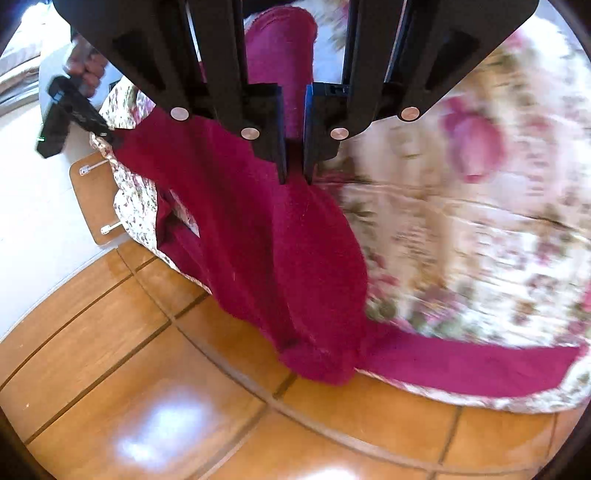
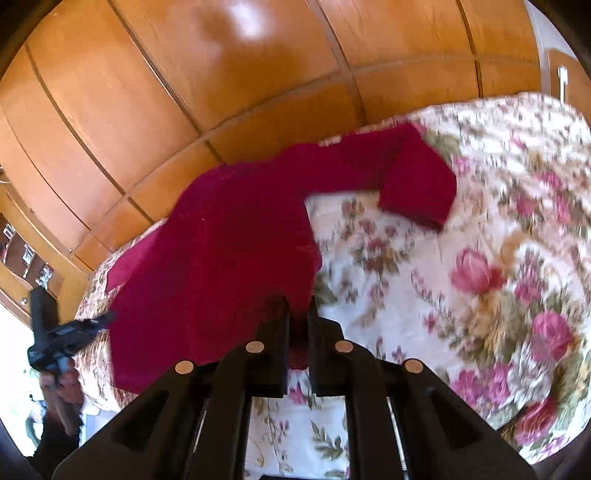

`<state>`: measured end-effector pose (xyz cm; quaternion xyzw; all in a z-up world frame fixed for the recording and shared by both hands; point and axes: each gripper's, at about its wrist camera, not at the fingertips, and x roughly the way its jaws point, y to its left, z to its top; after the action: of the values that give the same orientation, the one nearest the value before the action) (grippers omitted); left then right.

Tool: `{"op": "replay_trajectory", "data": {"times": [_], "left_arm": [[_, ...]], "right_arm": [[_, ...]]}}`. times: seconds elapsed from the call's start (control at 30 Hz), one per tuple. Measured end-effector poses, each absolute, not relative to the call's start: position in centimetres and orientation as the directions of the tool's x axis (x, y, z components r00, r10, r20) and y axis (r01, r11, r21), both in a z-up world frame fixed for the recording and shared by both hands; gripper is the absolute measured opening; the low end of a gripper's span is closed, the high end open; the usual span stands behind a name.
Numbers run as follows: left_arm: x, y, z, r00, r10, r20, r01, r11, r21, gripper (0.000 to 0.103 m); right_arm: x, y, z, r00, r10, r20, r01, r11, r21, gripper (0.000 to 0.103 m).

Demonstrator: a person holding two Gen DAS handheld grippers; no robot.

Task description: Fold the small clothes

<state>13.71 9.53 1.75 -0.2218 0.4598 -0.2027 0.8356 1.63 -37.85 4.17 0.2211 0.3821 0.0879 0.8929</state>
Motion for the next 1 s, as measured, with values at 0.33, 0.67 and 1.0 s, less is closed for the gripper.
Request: {"op": "replay_trajectory", "data": {"times": [0.33,0.67,1.0], "left_arm": [[10.1,14.4,-3.8,0.454,-0.444,-0.772,0.019,0.871,-0.49,0.026],[7.3,14.2,-6.5,0.49,-0.455,-0.743,-0.04,0.84,-0.541,0.029],[5.5,13.0,-1.4,0.559,-0.371,-0.742,0.095,0.917,-0.386,0.002]], "right_arm": [[-0.9,-35.3,-3.3,0.516,0.303,-0.801,0.007,0.934,0.358,0.02],[2.9,-35.7,-4.2,0.523,0.293,-0.801,0.038,0.93,0.365,0.033],[-0.4,-33.7,-1.2,0.57,0.24,-0.786,-0.095,0.969,0.227,0.007]]}}
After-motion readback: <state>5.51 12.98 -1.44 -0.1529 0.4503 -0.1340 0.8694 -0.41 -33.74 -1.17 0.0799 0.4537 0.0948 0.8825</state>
